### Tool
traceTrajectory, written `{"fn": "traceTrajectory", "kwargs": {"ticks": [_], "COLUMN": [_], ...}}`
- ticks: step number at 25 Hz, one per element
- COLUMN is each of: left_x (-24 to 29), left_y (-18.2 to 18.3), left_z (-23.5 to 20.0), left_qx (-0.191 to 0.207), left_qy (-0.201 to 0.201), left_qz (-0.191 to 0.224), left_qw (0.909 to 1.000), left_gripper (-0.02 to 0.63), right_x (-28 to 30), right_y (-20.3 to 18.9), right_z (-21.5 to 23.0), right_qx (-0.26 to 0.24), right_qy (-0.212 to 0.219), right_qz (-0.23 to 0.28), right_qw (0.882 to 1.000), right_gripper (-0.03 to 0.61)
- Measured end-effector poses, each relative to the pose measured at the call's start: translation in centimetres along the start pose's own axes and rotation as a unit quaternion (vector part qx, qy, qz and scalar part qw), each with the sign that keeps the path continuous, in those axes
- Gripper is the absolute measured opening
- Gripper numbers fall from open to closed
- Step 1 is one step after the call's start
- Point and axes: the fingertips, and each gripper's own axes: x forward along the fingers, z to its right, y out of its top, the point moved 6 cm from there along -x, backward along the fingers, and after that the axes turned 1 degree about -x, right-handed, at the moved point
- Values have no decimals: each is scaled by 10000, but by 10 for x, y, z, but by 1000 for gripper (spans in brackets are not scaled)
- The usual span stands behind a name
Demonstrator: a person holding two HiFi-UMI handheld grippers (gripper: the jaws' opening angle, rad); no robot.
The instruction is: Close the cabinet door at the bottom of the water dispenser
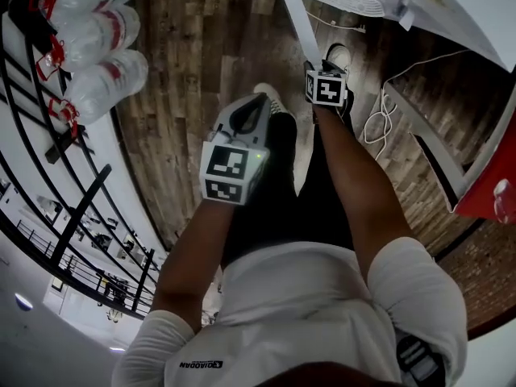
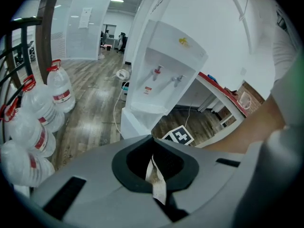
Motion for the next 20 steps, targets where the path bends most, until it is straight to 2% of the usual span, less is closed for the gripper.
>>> {"fn": "traceTrajectory", "kwargs": {"ticks": [6,11,20], "left_x": [29,45,70], "left_y": [13,27,40], "left_z": [19,27,47], "left_qx": [100,225,279], "left_qy": [-107,-133,-132], "left_qz": [-128,-228,-383], "left_qw": [9998,9994,9988], "left_gripper": [-3,-3,-3], "right_x": [-11,-15,-14], "right_y": [19,38,75], "right_z": [65,106,153], "right_qx": [-230,142,453], "right_qy": [-142,-241,-263], "right_qz": [133,376,545], "right_qw": [9995,9989,9971], "right_gripper": [192,192,190]}}
